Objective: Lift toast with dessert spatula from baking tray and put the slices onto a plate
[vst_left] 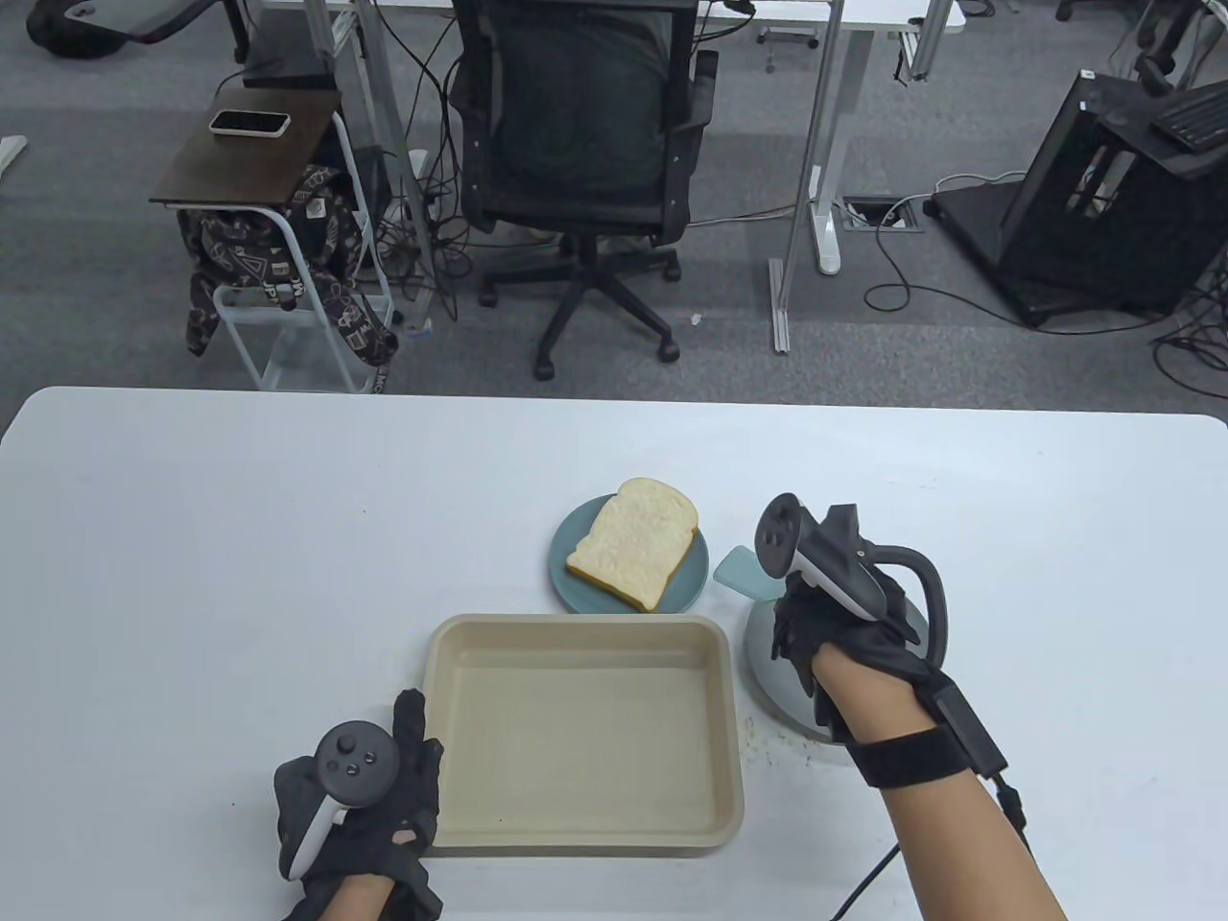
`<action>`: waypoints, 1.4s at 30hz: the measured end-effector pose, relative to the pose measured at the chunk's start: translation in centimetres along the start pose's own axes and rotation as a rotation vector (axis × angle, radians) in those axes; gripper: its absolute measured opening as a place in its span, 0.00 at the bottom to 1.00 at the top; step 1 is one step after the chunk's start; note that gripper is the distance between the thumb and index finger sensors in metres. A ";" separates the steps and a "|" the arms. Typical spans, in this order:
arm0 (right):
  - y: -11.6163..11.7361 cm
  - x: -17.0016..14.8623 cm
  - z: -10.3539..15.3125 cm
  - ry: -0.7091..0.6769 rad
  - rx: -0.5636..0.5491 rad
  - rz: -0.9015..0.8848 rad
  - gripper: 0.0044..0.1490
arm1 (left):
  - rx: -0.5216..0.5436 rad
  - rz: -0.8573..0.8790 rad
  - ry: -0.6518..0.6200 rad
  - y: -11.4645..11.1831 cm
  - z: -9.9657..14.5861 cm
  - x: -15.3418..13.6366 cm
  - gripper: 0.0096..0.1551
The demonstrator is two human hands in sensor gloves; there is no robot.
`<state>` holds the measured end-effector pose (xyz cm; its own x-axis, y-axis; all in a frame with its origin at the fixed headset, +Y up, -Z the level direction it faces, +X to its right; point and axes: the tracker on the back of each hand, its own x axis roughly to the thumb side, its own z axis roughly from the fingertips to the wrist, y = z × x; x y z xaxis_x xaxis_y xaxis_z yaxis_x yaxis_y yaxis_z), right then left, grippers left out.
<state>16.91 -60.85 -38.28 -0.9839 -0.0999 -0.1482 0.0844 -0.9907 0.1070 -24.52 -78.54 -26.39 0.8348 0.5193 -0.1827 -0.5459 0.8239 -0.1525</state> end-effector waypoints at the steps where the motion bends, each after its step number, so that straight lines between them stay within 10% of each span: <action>1: 0.0 -0.4 0.3 0.002 -0.017 -0.010 0.33 | 0.000 0.000 0.000 0.0 0.0 0.0 0.37; 11: 5.2 -8.3 6.9 0.076 -0.262 -0.438 0.35 | -0.003 0.005 -0.001 0.0 0.0 0.0 0.37; 24: 14.2 -12.4 8.1 0.165 -0.143 -0.777 0.37 | -0.004 0.012 0.001 0.0 0.0 -0.1 0.37; 42: 17.4 -11.7 7.8 0.191 -0.022 -0.731 0.37 | -0.007 0.024 0.001 0.0 0.0 -0.2 0.37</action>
<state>28.68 -76.24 -27.04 -0.7462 0.5711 -0.3422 -0.5743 -0.8121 -0.1032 -24.69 -78.64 -26.33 0.8214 0.5388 -0.1872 -0.5663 0.8096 -0.1546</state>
